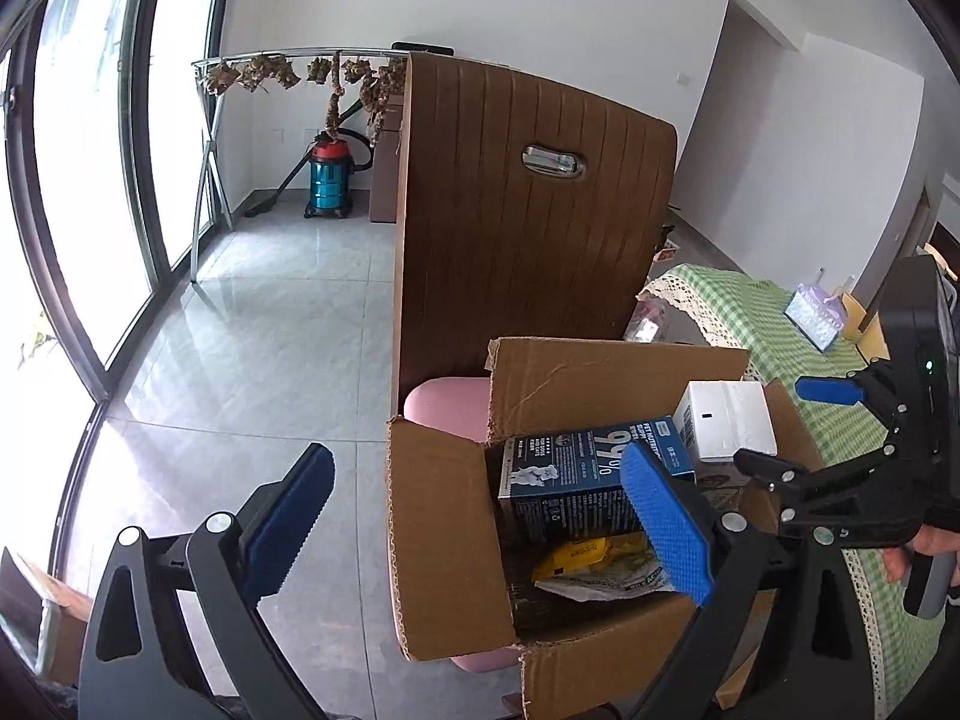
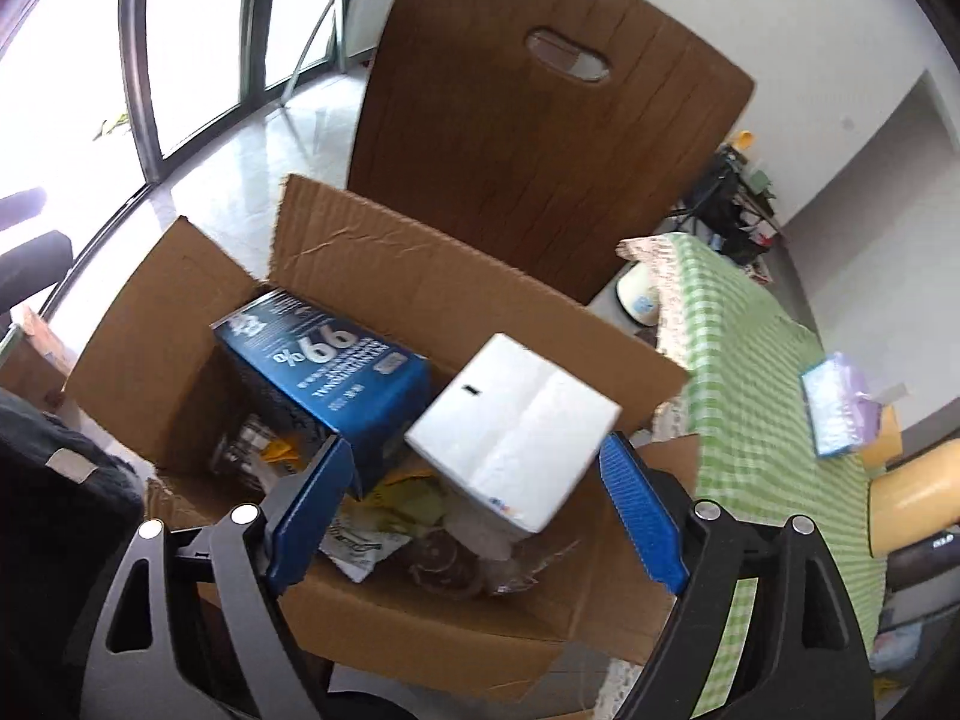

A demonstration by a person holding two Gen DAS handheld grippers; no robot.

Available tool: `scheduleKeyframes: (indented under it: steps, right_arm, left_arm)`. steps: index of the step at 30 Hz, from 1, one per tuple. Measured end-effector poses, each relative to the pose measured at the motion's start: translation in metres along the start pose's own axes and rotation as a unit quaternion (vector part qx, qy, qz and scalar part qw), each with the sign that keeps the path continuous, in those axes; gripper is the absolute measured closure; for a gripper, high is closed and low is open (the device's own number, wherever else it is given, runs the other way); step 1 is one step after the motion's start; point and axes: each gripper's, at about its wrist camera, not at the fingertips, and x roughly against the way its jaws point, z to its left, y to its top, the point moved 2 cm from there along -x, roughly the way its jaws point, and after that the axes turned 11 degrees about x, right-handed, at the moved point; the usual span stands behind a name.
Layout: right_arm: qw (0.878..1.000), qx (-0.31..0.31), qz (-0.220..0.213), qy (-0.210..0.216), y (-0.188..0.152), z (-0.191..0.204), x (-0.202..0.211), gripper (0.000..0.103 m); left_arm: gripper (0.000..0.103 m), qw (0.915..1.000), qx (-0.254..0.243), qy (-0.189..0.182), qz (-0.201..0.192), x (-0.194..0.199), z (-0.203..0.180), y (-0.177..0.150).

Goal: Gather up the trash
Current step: 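Withdraw both open grippers from the box back toward the table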

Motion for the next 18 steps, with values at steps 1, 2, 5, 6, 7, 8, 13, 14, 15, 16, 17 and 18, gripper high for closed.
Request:
scheduleKeyframes:
  steps: [1,2,5,6,7,8,13,14,15,16,17,18]
  right_arm:
    - [1.0,-0.012,-0.004,0.003,-0.003,-0.007,0.004,0.022]
    - [1.0,-0.021,-0.006,0.001,-0.006,-0.011,0.008,0.022]
    - [0.999,-0.049,-0.014,-0.007,-0.022,-0.026,0.02,0.022]
    - [0.998,-0.064,-0.018,0.003,-0.029,-0.033,0.025,0.022]
    - [0.996,-0.083,-0.024,0.02,-0.037,-0.039,0.031,0.022]
    - [0.994,-0.099,-0.032,0.035,-0.046,-0.044,0.037,0.022]
    - [0.983,-0.16,-0.072,0.051,-0.096,-0.058,0.073,0.022]
    - [0.98,-0.176,-0.08,0.047,-0.113,-0.064,0.083,0.022]
    - [0.977,-0.19,-0.084,0.039,-0.126,-0.071,0.092,0.022]
    - [0.974,-0.207,-0.091,0.029,-0.143,-0.077,0.102,0.022]
    - [0.969,-0.226,-0.097,0.018,-0.165,-0.085,0.115,0.022]
    - [0.965,-0.241,-0.1,0.006,-0.181,-0.09,0.125,0.022]
  left_arm:
    - [0.01,1.0,0.0,0.001,0.0,0.001,-0.003,-0.001]
    - [0.01,1.0,-0.002,0.0,-0.001,0.003,-0.006,-0.002]
    - [0.01,0.9998,-0.016,-0.005,-0.002,0.008,-0.02,-0.006]
    - [0.01,0.9997,-0.024,-0.007,-0.007,0.012,-0.026,-0.009]
    - [0.009,0.9994,-0.03,-0.012,-0.008,0.014,-0.031,-0.011]
    - [0.008,0.9993,-0.035,-0.014,-0.007,0.017,-0.037,-0.013]
    - [0.008,0.9973,-0.062,-0.033,-0.023,0.038,-0.077,-0.034]
    - [0.008,0.9959,-0.074,-0.042,-0.031,0.046,-0.089,-0.04]
    - [0.008,0.9946,-0.082,-0.052,-0.037,0.051,-0.099,-0.044]
    - [0.008,0.9927,-0.092,-0.065,-0.042,0.058,-0.113,-0.05]
    - [0.008,0.9906,-0.099,-0.081,-0.046,0.065,-0.128,-0.057]
    - [0.008,0.9881,-0.107,-0.1,-0.048,0.071,-0.142,-0.064]
